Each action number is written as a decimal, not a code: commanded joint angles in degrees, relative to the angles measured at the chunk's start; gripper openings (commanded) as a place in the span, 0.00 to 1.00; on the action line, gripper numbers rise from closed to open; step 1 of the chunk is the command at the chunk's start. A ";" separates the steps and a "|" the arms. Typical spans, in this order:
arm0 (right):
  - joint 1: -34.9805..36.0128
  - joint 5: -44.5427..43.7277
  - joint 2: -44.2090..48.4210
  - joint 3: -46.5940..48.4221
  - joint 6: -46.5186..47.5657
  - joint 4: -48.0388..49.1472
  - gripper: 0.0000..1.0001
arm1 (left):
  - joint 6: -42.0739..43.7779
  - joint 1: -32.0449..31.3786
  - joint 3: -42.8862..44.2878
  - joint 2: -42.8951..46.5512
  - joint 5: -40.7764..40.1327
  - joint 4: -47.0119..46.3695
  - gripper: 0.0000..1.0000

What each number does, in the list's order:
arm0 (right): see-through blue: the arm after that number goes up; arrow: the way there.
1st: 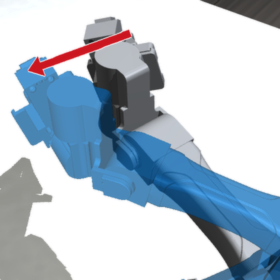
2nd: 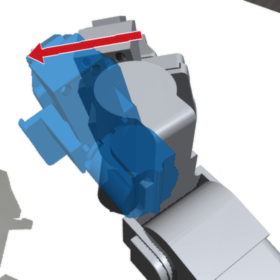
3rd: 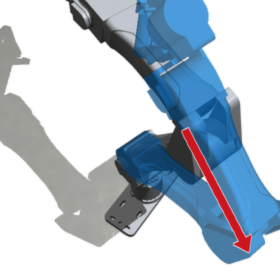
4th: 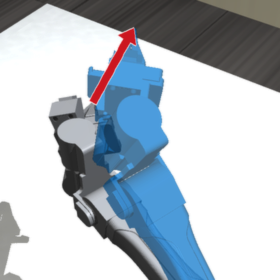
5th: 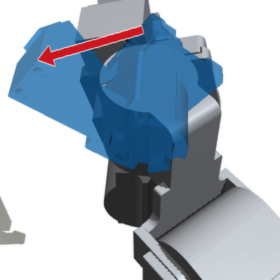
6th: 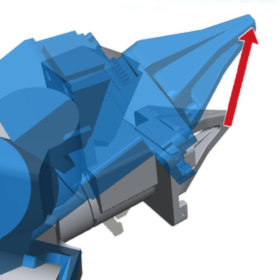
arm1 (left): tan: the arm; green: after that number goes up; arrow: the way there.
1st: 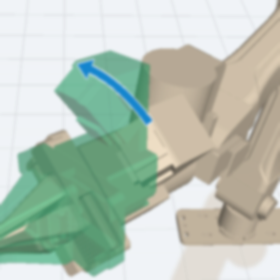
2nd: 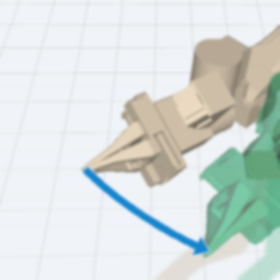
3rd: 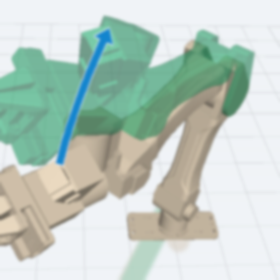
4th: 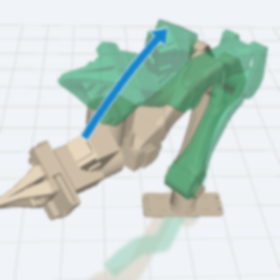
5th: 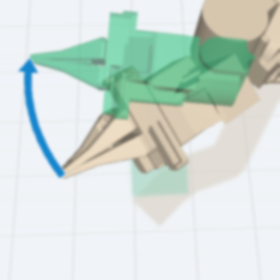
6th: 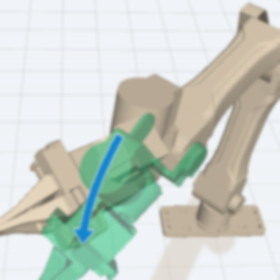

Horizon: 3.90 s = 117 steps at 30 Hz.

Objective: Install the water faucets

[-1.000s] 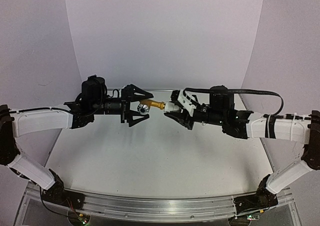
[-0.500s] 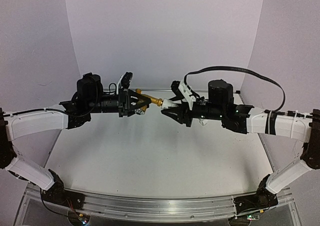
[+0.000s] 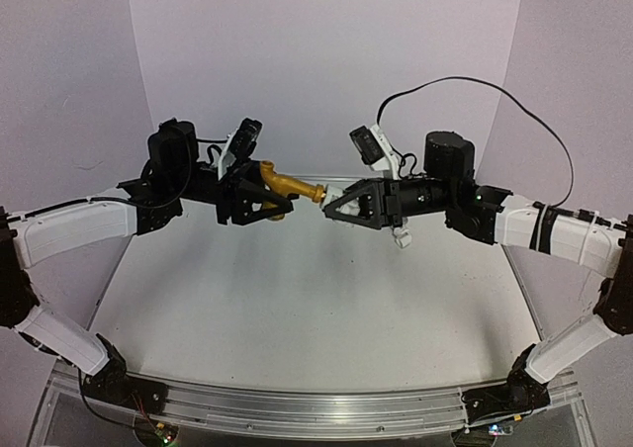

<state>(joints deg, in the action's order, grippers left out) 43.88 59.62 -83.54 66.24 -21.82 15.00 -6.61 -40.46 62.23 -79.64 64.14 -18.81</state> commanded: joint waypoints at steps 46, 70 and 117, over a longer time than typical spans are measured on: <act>13.47 -54.03 -6.19 -9.33 59.32 15.00 0.91 | -58.55 6.84 -14.53 10.98 -20.26 -1.14 0.00; 10.03 -35.85 -7.07 -5.48 40.15 9.60 0.01 | -34.87 6.36 -13.45 7.46 -11.06 -1.14 0.00; 18.82 -68.07 -7.61 -6.68 56.60 7.90 0.69 | -48.55 6.42 -12.17 2.60 -13.45 -1.58 0.00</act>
<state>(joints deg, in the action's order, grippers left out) 61.33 -3.29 -89.15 58.74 29.30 13.08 -53.76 -34.06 47.66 -79.81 50.15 -16.51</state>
